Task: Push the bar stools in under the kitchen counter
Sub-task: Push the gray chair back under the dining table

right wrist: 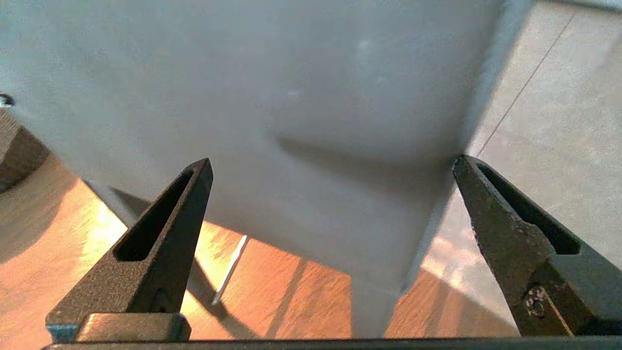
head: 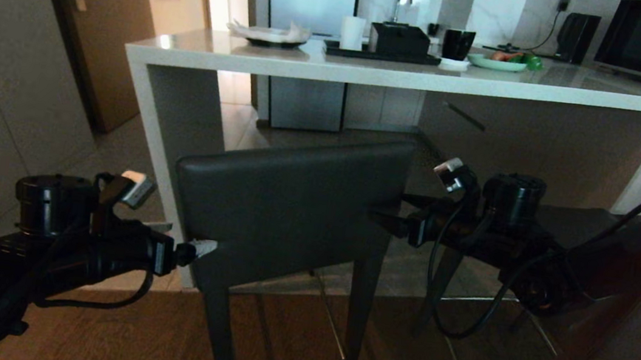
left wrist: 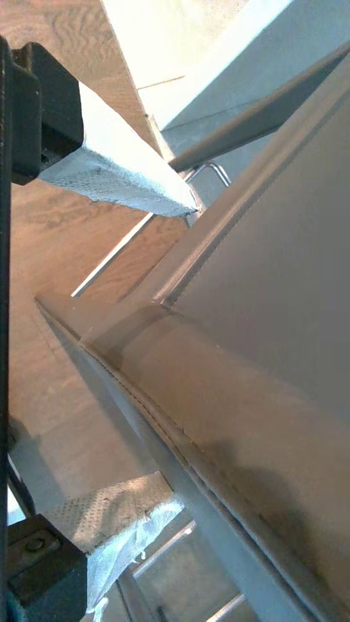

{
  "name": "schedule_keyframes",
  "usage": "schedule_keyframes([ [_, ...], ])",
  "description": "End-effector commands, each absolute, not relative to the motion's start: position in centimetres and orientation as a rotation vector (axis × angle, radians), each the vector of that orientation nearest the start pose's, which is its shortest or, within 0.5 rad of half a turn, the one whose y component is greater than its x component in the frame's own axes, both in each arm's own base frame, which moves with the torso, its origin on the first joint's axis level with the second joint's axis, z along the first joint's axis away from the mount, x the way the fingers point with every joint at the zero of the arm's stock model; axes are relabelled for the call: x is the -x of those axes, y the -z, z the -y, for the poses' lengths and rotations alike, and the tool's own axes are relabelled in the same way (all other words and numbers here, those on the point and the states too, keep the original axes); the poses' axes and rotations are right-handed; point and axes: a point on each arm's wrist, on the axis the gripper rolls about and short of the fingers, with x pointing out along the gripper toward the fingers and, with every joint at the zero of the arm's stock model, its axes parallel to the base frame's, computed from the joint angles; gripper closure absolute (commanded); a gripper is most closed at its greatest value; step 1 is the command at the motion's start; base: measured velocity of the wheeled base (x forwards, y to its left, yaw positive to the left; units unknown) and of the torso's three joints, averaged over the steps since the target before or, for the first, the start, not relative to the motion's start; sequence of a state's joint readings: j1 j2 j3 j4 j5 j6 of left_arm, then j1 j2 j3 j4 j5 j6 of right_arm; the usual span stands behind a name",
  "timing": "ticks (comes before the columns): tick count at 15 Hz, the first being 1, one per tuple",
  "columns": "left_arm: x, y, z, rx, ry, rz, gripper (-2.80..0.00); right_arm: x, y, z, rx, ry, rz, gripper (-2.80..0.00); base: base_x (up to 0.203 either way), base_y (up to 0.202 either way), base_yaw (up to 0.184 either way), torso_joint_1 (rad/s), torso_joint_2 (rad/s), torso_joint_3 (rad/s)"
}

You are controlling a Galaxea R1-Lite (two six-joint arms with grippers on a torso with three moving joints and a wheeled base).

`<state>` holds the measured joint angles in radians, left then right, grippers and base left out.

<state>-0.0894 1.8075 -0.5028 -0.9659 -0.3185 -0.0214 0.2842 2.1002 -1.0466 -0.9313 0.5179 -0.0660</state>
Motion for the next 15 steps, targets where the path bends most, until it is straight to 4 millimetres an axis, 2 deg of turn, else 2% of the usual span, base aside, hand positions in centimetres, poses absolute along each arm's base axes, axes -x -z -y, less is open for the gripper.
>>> schedule_keyframes([
  [1,-28.2,-11.9,3.5,0.062,0.417,-0.282,-2.80,-38.5,-13.5,-11.8,0.050,-0.800,-0.077,-2.80,0.000,0.000,0.000,0.000,0.00,0.000],
  [3,-29.1,-11.9,4.1,0.066,0.434,-0.192,-2.80,-38.9,-13.9,-11.4,0.049,-0.829,-0.055,-2.80,0.000,0.000,0.000,0.000,0.00,0.000],
  [6,-30.1,-10.9,4.5,0.066,0.447,-0.119,-2.80,-39.7,-14.0,-11.7,0.058,-0.832,-0.038,-2.80,0.000,0.000,0.000,0.000,0.00,0.000],
  [9,-29.8,-11.0,4.5,0.068,0.449,-0.117,-2.80,-40.7,-14.0,-11.9,0.064,-0.831,-0.026,-2.80,0.000,0.000,0.000,0.000,0.00,0.000],
  [13,-28.8,-10.8,4.1,0.072,0.438,-0.138,-2.80,-40.9,-13.7,-11.9,0.081,-0.832,-0.028,-2.80,0.000,0.000,0.000,0.000,0.00,0.000],
  [15,-28.3,-11.0,4.0,0.073,0.437,-0.138,-2.80,-41.7,-13.5,-11.0,0.081,-0.812,-0.028,-2.80,0.000,0.000,0.000,0.000,0.00,0.000],
])
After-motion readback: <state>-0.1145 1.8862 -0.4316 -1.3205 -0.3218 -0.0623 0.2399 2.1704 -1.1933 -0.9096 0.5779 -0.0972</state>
